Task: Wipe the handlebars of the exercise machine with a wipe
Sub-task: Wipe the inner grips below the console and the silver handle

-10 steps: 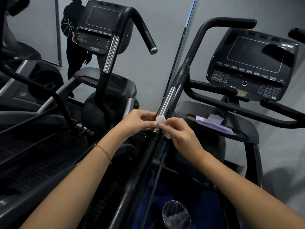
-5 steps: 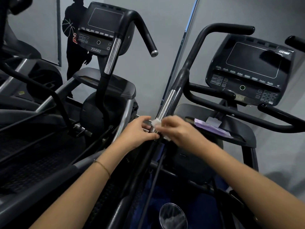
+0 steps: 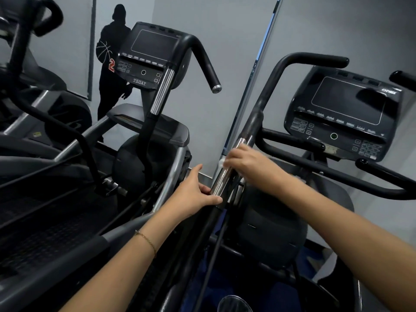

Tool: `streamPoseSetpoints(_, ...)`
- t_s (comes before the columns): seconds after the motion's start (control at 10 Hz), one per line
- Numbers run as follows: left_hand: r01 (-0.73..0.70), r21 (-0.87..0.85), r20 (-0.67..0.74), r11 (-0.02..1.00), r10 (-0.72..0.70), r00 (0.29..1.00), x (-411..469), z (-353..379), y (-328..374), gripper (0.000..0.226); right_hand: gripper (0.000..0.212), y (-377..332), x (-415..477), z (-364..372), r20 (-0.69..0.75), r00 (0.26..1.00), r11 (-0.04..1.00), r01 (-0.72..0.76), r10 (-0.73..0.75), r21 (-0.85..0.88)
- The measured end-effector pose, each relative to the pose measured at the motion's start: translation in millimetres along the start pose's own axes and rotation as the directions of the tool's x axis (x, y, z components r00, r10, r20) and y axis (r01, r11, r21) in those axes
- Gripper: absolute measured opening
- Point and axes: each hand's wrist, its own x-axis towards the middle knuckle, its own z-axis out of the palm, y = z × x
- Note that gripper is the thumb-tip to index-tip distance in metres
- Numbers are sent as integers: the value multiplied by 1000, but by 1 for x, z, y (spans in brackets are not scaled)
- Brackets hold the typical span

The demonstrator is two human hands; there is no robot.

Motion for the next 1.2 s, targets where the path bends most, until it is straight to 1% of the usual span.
streamPoseSetpoints(0.1,-7,-13,7,1000,8,1000,-1,-1,-1,108,26,32,16,-12,-159,972,982,-185,175,-49)
streamPoseSetpoints(0.2,-13,-12,5,1000,13,1000,0,-1,-3,109,16,18,16,-7,-168,984,994,-68,52,-90)
streamPoseSetpoints(0.3,-14,-43,5,999,14,1000,2,0,-4,111,29,-14,-12,11,-112,987,993,113,-115,-21)
streamPoseSetpoints(0.4,-17,-47,16,999,18,1000,3,0,-6,111,39,-5,-29,14,-90,982,985,166,-169,-37)
streamPoseSetpoints(0.5,-16,-50,19,999,16,1000,2,0,-5,111,46,29,-22,4,-173,983,997,-68,60,-41)
streamPoseSetpoints(0.6,-19,-49,17,999,20,1000,-1,-1,-1,109,45,39,-8,-2,-172,913,929,-362,370,75)
streamPoseSetpoints(0.7,-17,-55,18,998,18,1000,-2,-1,1,108,41,8,-15,11,-148,929,941,-331,339,74)
streamPoseSetpoints(0.8,-21,-38,17,999,22,1000,-2,-1,2,107,38,-23,-39,29,-61,983,984,-168,172,65)
streamPoseSetpoints(0.9,-27,-31,18,999,27,999,-5,-1,4,105,33,-14,-34,19,-54,983,983,-170,174,76)
streamPoseSetpoints(1.0,-29,-26,16,999,30,999,-9,-2,8,104,59,23,-15,3,-191,906,925,-377,379,47)
streamPoseSetpoints(1.1,-33,-22,9,999,33,999,-10,-2,9,104,68,46,-3,11,-364,833,896,-443,416,9)
streamPoseSetpoints(1.2,-22,-38,14,999,22,1000,-7,-1,7,105,61,15,-15,14,-281,826,872,-464,489,153)
